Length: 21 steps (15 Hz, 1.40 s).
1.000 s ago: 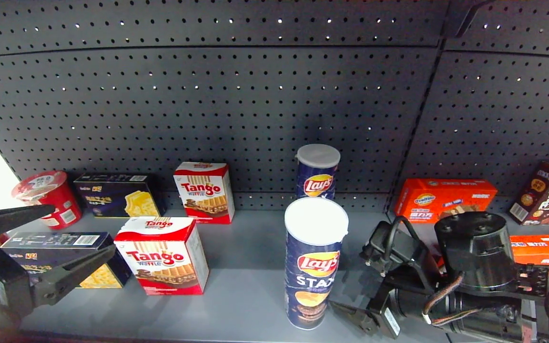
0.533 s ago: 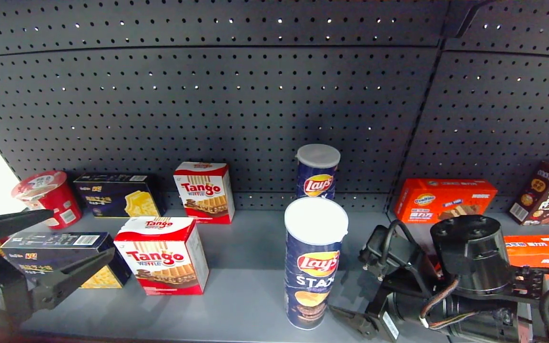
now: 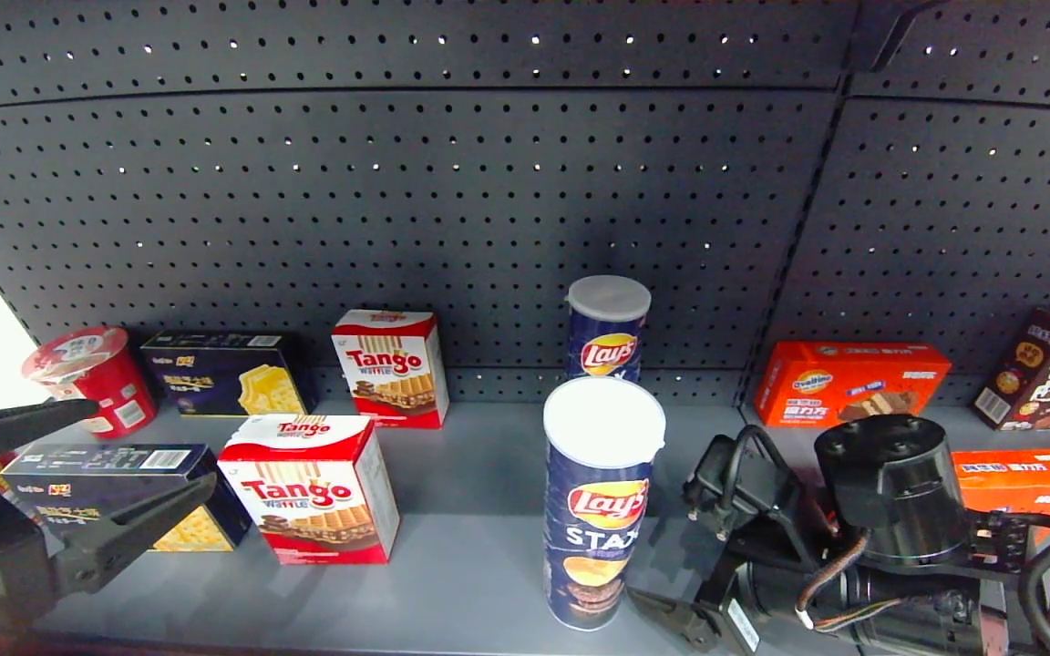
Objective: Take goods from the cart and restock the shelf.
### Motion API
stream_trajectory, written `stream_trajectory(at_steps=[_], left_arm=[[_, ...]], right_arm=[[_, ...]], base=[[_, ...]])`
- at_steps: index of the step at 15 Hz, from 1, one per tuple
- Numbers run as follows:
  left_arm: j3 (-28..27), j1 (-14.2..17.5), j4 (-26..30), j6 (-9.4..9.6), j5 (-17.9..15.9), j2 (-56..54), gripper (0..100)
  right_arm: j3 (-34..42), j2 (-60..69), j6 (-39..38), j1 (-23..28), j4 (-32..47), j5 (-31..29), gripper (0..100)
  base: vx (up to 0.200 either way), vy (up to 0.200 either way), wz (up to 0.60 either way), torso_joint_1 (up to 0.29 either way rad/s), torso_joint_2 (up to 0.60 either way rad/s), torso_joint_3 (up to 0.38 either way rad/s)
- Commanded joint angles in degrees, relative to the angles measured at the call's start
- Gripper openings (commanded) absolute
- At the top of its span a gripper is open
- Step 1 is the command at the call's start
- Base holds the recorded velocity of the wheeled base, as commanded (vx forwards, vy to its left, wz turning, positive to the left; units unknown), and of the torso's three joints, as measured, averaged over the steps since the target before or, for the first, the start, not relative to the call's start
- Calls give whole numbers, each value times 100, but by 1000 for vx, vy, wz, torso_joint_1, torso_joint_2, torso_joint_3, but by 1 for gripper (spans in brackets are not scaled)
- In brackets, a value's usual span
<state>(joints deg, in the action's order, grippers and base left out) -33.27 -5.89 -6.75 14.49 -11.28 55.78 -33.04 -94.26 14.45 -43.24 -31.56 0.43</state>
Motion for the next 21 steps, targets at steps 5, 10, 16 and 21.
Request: stream_trajectory(at_steps=[5,10,16,21], left_arm=[[-4,0,-1,-8,-6,3,100],[5,0,-1,1,-6,3,100],[-4,0,-1,-8,-6,-6,100],[5,0,-1,-8,-6,-6,100]], right_arm=[[8,-58,-3,0,-8,1,100],[-370,320,-153,457,-52,-34,100],[-1398,-189,-161,1257,-43,-175,100],[-1574,-488,-170,1503,-52,-218,100]], base=[[0,0,0,0,0,0],[0,0,0,0,0,0],[0,0,0,0,0,0],[0,0,0,0,0,0]])
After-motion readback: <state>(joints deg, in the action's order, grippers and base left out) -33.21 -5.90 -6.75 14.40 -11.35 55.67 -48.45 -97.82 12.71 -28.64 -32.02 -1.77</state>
